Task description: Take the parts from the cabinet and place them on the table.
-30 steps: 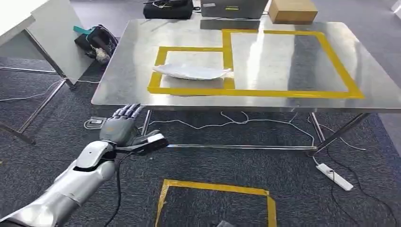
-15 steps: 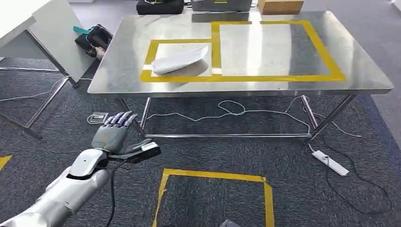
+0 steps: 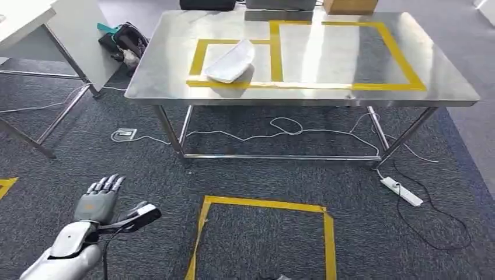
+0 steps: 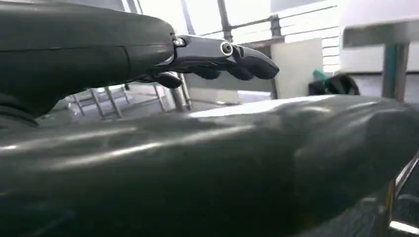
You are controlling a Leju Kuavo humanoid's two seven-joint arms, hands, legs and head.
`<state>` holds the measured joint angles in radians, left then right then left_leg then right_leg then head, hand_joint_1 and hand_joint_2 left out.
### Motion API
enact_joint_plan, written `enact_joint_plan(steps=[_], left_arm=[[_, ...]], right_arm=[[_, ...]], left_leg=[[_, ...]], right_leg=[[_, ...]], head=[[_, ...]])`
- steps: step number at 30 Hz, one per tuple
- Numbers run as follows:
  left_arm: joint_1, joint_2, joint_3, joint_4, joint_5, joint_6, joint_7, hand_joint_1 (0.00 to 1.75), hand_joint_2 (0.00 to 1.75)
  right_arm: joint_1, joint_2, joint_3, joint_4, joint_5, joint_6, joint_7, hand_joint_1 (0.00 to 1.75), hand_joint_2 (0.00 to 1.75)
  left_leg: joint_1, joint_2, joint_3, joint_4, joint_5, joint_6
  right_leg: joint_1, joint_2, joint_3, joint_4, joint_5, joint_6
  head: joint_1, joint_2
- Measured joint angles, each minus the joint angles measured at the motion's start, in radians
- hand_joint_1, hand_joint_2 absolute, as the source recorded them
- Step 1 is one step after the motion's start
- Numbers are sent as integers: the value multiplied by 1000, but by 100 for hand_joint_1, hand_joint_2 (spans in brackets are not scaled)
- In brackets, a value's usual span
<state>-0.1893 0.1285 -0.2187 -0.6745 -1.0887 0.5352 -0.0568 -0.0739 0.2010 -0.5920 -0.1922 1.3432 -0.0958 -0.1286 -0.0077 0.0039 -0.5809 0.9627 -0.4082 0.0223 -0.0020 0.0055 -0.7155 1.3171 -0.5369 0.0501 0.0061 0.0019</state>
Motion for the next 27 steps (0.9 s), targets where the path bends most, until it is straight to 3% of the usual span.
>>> enact_joint_plan(steps=[2, 3, 4, 5, 7, 8, 9, 10, 12, 13, 14, 15, 17, 18, 19, 20, 22, 23, 24, 25, 27], left_arm=[[14, 0, 18, 19, 3, 5, -6, 0, 0], [17, 0, 28, 29, 9, 6, -8, 0, 0], [21, 0, 38, 38, 16, 9, -14, 0, 0], [23, -1, 53, 56, 25, 17, -24, 0, 0], [28, -5, 74, 91, 34, 37, -40, 0, 0], [34, -6, 82, 104, 36, 43, -44, 0, 0], [39, -8, 86, 114, 36, 46, -47, 0, 0], [41, -9, 89, 124, 38, 48, -49, 0, 0], [40, -15, 102, 143, 51, 48, -56, 0, 0], [40, -20, 110, 155, 66, 48, -65, 0, 0], [41, -24, 121, 172, 84, 48, -75, 0, 0], [45, -31, 135, 190, 96, 50, -78, 0, 0], [54, -42, 160, 223, 117, 55, -82, 0, 0], [58, -47, 175, 245, 128, 59, -82, 0, 0], [63, -51, 188, 263, 139, 62, -82, 0, 0], [68, -58, 205, 285, 157, 62, -82, 0, 0], [87, -67, 240, 328, 187, 61, -81, 0, 0], [108, -70, 260, 347, 208, 56, -81, 0, 0], [125, -78, 280, 365, 235, 45, -79, 0, 0], [140, -81, 303, 383, 260, 28, -68, 0, 0], [161, -92, 349, 411, 298, -2, -32, 0, 0]], right_arm=[[0, -1, 0, 0, -2, 0, 0, 0, 0], [-2, -1, 0, 0, -3, -1, 0, 0, 0], [-6, -1, 0, 0, -5, -1, -1, 0, 0], [-7, -1, 0, 0, -8, -3, -3, 0, 0], [-1, -1, 0, 0, -11, -5, -5, 0, 0], [1, -1, -1, 0, -11, -5, -5, 0, 0], [0, -1, -2, 0, -11, -5, -6, 0, 0], [-1, -1, -2, 0, -12, -5, -7, 0, 0], [-1, -1, -2, 0, -13, -5, -9, 0, 0], [0, -1, -2, 0, -16, -6, -10, 0, 0], [2, -1, -2, 0, -20, -10, -11, 0, 0], [4, -1, -3, 0, -24, -12, -13, 0, 0], [8, -1, -4, 0, -32, -16, -14, 0, 0], [10, -1, -6, 0, -37, -20, -17, 0, 0], [11, -1, -9, 0, -43, -22, -18, 0, 0], [12, -1, -11, 0, -49, -26, -18, 0, 0], [14, -1, -18, 0, -61, -32, -19, 0, 0], [17, -1, -21, 0, -67, -34, -20, 0, 0], [22, -2, -26, 0, -71, -39, -19, 0, 0], [26, -2, -31, 0, -76, -43, -19, 0, 0], [33, -2, -39, 1, -81, -48, -19, 0, 0]], left_leg=[[2, -2, -29, 4, 19, -7], [4, -5, -37, 7, 28, -12], [-1, -5, -46, 9, 34, -19], [0, -4, -49, 11, 44, -23], [2, -5, -51, 8, 63, -31], [2, -6, -55, 8, 69, -37], [5, -6, -65, 16, 41, -44], [5, -5, -78, 53, -12, -49], [8, -5, -120, 205, -122, -56], [9, -5, -138, 281, -153, -58], [9, -5, -142, 320, -151, -58], [9, -5, -127, 317, -121, -57], [9, -5, -54, 225, -47, -49], [8, -5, 5, 142, -31, -43], [5, -5, 68, 60, -50, -36], [2, -5, 98, -1, -68, -30], [-1, -5, 90, -9, -72, -26], [-3, -4, 87, -13, -67, -19], [4, 0, 89, -18, -58, -10], [3, 1, 84, -18, -54, -5], [2, 1, 73, -18, -43, 4]], right_leg=[[0, 0, 104, -127, 69, -1], [-2, 1, 172, -224, 65, -1], [1, 3, 231, -304, 29, 1], [2, 7, 240, -334, 19, -7], [7, 9, 224, -323, 30, -11], [5, 6, 212, -324, 40, -24], [0, 3, 209, -326, 48, -34], [1, 3, 200, -325, 58, -41], [5, 0, 178, -325, 78, -53], [6, -2, 164, -324, 88, -54], [7, -1, 151, -324, 92, -55], [8, -1, 139, -323, 101, -54], [11, 0, 120, -323, 116, -51], [11, 1, 114, -323, 122, -48], [14, 1, 109, -323, 127, -44], [17, 0, 105, -320, 134, -39], [13, 0, 97, -320, 148, -28], [12, 1, 96, -321, 153, -23], [10, 2, 87, -304, 140, -18], [12, 1, 67, -269, 102, -13], [9, 1, 16, -117, 8, -4]], head=[[0, 0], [1, 0], [1, 0], [-2, 0], [0, 0], [0, 0], [0, 0], [-7, 0], [-7, 0], [-8, 0], [-8, 0], [-8, 0], [-8, 0], [-8, 0], [-8, 0], [-6, 0], [-7, 0], [-6, 0], [-11, 0], [-7, 0], [-2, 0]])
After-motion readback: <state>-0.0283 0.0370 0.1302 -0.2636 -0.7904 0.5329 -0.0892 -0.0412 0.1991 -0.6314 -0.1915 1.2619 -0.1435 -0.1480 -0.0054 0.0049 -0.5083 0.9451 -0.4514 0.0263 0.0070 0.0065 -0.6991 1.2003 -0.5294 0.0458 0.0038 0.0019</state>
